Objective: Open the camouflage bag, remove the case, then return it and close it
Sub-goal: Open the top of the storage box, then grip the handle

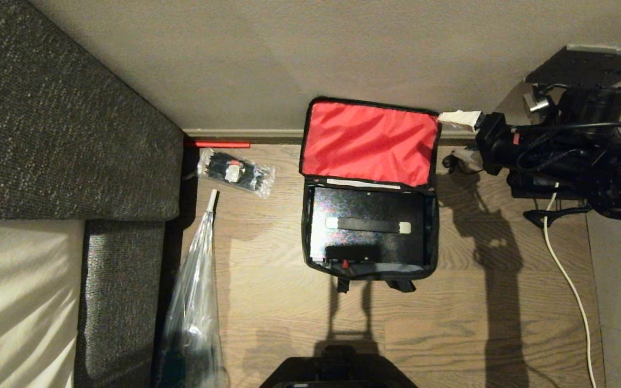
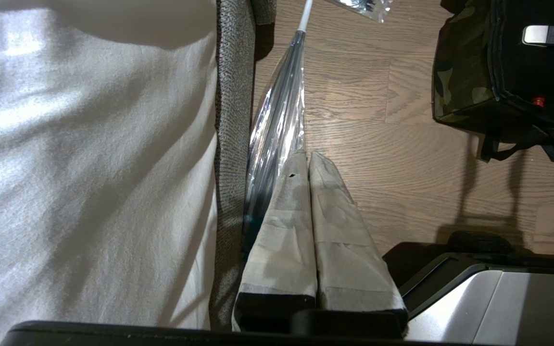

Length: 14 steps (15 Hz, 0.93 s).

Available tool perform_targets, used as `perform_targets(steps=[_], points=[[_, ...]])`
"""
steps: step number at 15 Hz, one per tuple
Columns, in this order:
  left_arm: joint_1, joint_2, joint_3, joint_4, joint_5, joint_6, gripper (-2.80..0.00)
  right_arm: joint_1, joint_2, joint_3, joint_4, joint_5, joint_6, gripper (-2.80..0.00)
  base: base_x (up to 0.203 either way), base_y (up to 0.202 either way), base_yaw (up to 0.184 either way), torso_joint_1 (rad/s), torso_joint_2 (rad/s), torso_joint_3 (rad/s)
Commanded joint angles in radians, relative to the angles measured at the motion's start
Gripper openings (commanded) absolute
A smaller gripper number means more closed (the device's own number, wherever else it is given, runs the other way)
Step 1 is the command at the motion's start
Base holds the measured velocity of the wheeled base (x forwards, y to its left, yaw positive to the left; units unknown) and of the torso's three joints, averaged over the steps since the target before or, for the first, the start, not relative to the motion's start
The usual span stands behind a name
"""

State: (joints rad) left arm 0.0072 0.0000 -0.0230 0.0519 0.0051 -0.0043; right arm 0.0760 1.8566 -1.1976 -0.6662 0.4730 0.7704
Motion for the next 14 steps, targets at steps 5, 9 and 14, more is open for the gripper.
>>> perform_targets(steps=[5, 9, 14], points=[[0.0, 0.0, 0.0, 0.0, -0.001, 0.0, -2.8, 0.003, -0.212, 0.188, 0.142, 0.068, -0.128, -2.8, 0.0, 0.0, 0.0, 0.0, 0.0, 0.0], [0.0, 0.0, 0.0, 0.0, 0.001, 0.0, -2.8, -0.008, -0.47, 0.395, 0.423, 0.014, -0.417, -2.8, 0.0, 0.0, 0.0, 0.0, 0.0, 0.0], [0.0, 0.0, 0.0, 0.001, 0.0, 0.0, -2.8, -0.011, -1.006, 0.769, 0.592, -0.199, -0.662, -2.8, 0.0, 0.0, 0.0, 0.0, 0.0, 0.0]])
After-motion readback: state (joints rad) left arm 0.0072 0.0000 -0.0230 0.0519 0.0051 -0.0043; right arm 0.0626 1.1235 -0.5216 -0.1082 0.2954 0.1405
